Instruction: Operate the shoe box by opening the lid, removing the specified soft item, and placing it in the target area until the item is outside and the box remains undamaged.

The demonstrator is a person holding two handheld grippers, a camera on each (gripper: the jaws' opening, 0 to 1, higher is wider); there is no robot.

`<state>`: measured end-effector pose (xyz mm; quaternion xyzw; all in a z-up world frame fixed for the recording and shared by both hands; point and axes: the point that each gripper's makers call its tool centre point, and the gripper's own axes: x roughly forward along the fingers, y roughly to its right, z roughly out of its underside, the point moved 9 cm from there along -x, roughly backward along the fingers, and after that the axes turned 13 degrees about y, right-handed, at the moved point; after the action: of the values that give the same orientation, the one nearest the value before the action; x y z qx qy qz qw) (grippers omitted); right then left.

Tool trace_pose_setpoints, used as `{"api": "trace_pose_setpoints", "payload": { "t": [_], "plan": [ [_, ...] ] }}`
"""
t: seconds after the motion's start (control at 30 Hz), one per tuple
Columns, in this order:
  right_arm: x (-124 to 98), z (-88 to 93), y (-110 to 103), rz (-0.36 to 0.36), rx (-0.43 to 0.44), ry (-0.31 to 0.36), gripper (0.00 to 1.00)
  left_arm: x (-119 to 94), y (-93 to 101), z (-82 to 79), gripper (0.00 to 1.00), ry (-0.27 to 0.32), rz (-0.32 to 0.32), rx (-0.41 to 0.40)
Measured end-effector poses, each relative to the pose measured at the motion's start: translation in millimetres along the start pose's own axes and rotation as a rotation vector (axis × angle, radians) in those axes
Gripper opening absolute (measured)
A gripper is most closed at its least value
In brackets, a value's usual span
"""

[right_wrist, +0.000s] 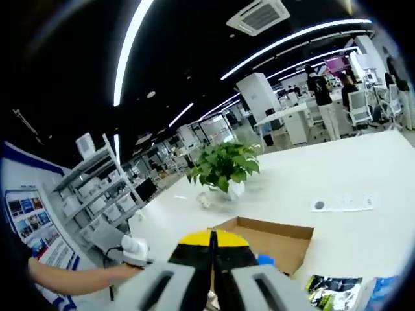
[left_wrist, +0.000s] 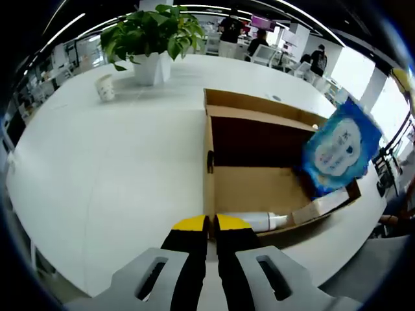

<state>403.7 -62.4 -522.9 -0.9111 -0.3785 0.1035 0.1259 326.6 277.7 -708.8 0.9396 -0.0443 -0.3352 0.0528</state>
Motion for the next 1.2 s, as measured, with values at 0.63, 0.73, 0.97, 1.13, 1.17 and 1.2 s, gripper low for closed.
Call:
{"api": "trace_pose_setpoints", "payload": {
  "t": [0.63,0.73,0.97,1.13,1.17,1.2],
  "plan": [
    [-30.5,48.7,16.5,0.081,0.092,-0.117,0.00,-9.7,10.3,2.9,0.01,0.008,0.006,-0.023],
    [-30.1,52.7,15.6,0.082,0.084,-0.131,0.00,-9.8,10.5,2.7,0.01,0.004,0.008,-0.022],
    [-27.0,61.6,19.1,0.082,0.062,-0.161,0.00,-8.8,9.6,2.5,0.01,0.000,0.009,-0.022],
    [-21.2,69.5,27.3,0.090,0.037,-0.180,0.02,-6.9,7.4,1.9,0.01,-0.001,0.010,-0.024],
    [-20.5,70.4,28.0,0.089,0.037,-0.181,0.03,-4.2,4.0,1.5,0.01,-0.001,0.010,-0.025],
    [-19.0,72.3,30.1,0.091,0.037,-0.183,0.05,-3.4,3.2,1.3,0.01,-0.001,0.010,-0.025]
  ]
}}
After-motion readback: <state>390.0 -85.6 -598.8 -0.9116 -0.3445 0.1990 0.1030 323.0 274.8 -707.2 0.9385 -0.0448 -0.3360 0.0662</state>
